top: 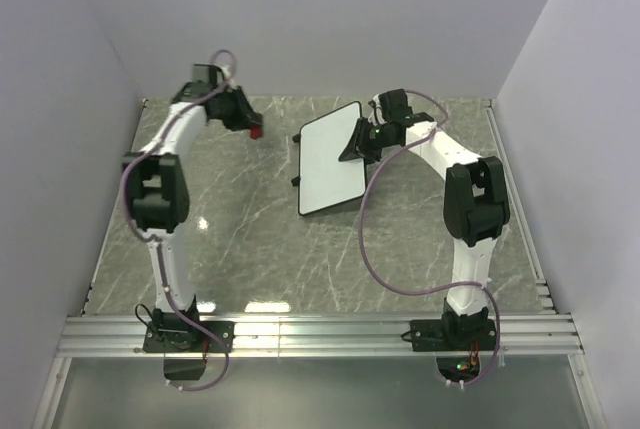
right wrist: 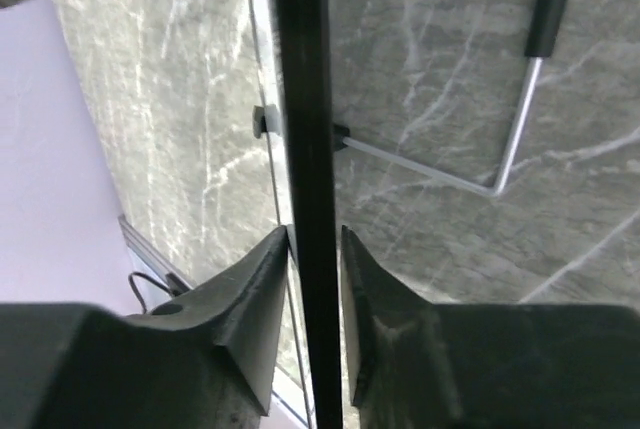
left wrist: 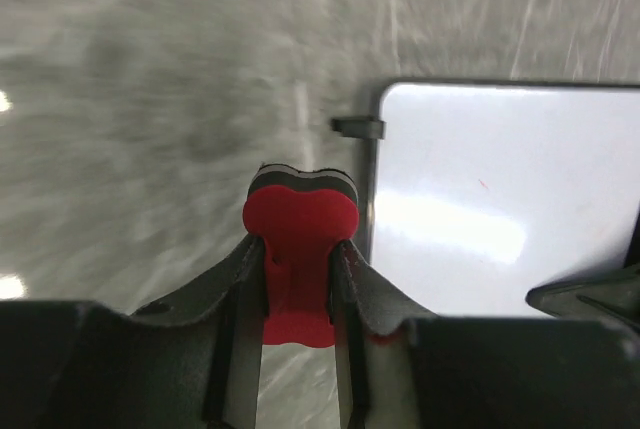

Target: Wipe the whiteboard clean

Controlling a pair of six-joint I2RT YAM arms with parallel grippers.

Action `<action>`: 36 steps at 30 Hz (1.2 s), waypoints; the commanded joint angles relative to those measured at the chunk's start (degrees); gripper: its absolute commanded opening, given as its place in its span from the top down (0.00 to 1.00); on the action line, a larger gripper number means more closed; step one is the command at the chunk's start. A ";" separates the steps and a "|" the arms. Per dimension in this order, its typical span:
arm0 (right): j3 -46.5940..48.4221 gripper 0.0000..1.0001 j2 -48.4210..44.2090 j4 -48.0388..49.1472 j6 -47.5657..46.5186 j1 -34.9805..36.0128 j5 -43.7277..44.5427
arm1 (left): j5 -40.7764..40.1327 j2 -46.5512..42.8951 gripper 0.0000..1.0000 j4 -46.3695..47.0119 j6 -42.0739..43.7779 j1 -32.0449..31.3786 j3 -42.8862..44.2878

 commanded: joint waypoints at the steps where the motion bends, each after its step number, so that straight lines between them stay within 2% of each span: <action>1: 2.47 0.68 2.75 1.08 2.78 0.89 1.29 | -2.42 -9.06 1.00 -0.50 0.70 3.69 -4.00; 3: 4.74 0.73 3.02 2.14 4.71 0.46 1.02 | -3.47 -12.56 1.00 0.37 0.01 5.36 -8.74; 4: 5.80 0.83 3.11 2.14 5.16 0.28 1.20 | -3.65 -13.63 1.00 0.47 -0.26 6.76 -10.41; 7: 10.46 0.98 3.28 1.00 6.30 -0.07 1.46 | -4.09 -16.54 1.00 0.12 -0.44 8.61 -17.26; 8: 11.69 1.00 3.37 0.83 6.66 -0.16 1.55 | -4.18 -17.15 1.00 -0.15 -0.18 8.62 -18.42; 12: 18.10 1.00 4.60 0.73 9.02 -0.34 1.38 | -4.09 -21.27 1.00 0.02 0.35 8.62 -24.48; 17: 20.67 1.00 6.88 1.79 11.05 0.10 0.06 | -5.41 -23.92 1.00 -0.06 0.97 8.62 -29.76; 20: 19.00 1.00 6.36 1.96 10.35 1.15 -0.12 | -6.89 -24.45 1.00 -0.59 1.58 8.70 -31.08; 27: 7.67 1.00 0.74 3.55 8.25 2.21 0.23 | -8.57 -23.84 1.00 -0.50 2.11 8.79 -33.63; 35: 7.13 1.00 0.47 3.37 8.50 2.56 -0.20 | -8.13 -22.08 1.00 -0.32 1.58 8.97 -33.28; 36: 7.57 0.96 0.73 3.29 8.59 2.91 -0.29 | -8.22 -21.90 1.00 -0.41 1.58 8.97 -33.02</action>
